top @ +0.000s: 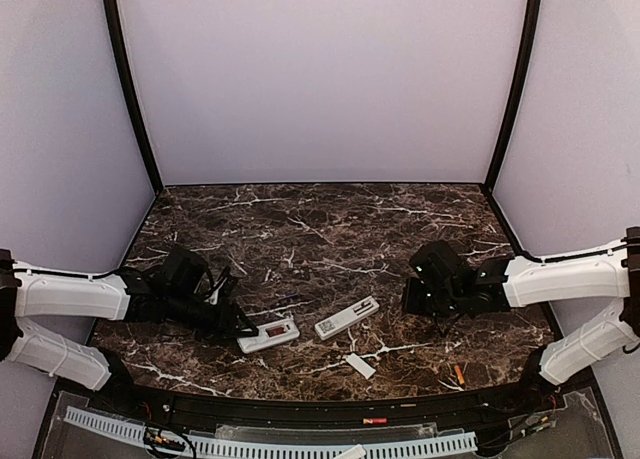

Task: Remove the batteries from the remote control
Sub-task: Place the remote control without batteries at the center of the board.

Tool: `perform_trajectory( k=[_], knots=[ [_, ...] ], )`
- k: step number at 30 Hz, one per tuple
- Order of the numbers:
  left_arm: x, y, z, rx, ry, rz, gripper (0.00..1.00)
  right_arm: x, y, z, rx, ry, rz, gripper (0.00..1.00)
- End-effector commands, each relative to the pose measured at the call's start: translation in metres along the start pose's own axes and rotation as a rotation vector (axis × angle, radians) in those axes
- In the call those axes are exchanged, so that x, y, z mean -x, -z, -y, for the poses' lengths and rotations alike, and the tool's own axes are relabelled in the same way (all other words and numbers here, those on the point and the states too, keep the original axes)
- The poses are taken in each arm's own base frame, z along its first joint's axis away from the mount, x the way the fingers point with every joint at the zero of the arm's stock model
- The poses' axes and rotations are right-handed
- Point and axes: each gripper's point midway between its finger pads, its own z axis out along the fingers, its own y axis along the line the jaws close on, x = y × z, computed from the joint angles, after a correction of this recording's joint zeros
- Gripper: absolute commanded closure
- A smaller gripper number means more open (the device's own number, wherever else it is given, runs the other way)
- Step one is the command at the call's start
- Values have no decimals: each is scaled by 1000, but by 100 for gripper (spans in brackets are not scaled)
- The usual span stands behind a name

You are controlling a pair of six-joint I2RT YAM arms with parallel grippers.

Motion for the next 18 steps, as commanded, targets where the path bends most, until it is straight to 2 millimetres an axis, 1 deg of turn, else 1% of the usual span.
perform_trajectory(
  k=[1,3,4,9,10,11,12,13,14,16,18],
  knots=[
    [-7,4,-25,123,13,-12,51,-14,-10,15,-49,-54,-36,100],
    [-7,7,-29,152,9,-5,46,-18,-12,16,-52,-64,-49,100],
    [-7,9,-31,170,10,-2,43,-20,-12,17,-56,-67,-54,98],
    [-6,19,-39,241,21,18,35,-26,-16,22,-72,-79,-70,82],
    [-5,23,-41,263,20,34,32,-26,-16,23,-74,-80,-73,80],
    [-1,27,-43,282,15,57,29,-27,-16,23,-75,-80,-74,78],
    [1,32,-41,288,11,73,21,-27,-16,23,-75,-80,-74,76],
    [4,36,-42,305,6,95,17,-27,-15,23,-75,-80,-74,74],
    [8,42,-38,308,-5,111,9,-27,-15,22,-74,-79,-73,72],
    [16,52,-35,329,-21,146,4,-26,-14,23,-74,-81,-71,65],
    [27,62,-34,350,-27,179,2,-25,-13,23,-69,-80,-67,58]
  ],
)
